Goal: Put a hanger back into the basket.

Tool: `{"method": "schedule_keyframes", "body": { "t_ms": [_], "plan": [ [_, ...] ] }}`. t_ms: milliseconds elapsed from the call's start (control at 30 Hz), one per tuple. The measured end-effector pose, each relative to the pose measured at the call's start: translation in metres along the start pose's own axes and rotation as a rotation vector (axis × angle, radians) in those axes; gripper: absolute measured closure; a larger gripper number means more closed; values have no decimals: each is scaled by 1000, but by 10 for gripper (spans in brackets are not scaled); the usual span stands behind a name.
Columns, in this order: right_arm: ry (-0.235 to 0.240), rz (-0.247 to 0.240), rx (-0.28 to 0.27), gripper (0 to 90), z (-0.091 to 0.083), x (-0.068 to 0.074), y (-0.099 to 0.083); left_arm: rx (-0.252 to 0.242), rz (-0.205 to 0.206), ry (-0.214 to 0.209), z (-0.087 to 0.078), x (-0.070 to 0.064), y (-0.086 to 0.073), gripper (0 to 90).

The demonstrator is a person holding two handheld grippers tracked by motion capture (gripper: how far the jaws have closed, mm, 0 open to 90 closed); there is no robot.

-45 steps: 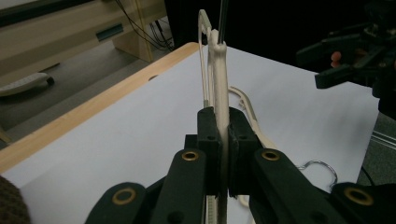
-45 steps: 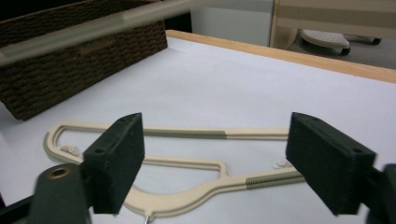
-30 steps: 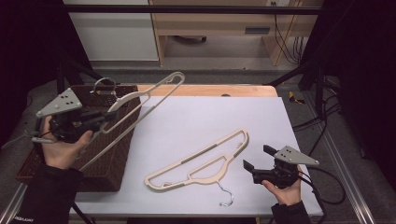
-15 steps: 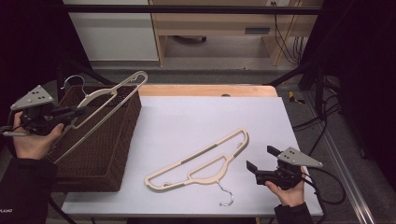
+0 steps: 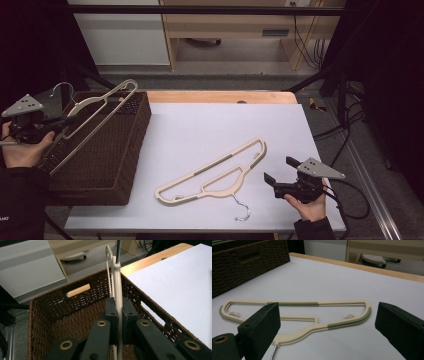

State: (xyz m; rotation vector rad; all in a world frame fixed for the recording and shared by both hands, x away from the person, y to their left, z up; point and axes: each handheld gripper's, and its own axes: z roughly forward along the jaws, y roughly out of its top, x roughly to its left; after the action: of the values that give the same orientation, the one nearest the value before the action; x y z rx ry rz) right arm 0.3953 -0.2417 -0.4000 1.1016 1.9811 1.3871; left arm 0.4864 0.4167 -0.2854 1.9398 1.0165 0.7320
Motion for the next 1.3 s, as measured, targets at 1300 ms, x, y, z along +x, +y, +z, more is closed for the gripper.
{"method": "schedule_keyframes", "body": {
  "t_ms": [1300],
  "plan": [
    [2, -1, 10, 65, 4, 2, -2, 255, 24, -33, 61, -34, -66, 828]
  ]
}}
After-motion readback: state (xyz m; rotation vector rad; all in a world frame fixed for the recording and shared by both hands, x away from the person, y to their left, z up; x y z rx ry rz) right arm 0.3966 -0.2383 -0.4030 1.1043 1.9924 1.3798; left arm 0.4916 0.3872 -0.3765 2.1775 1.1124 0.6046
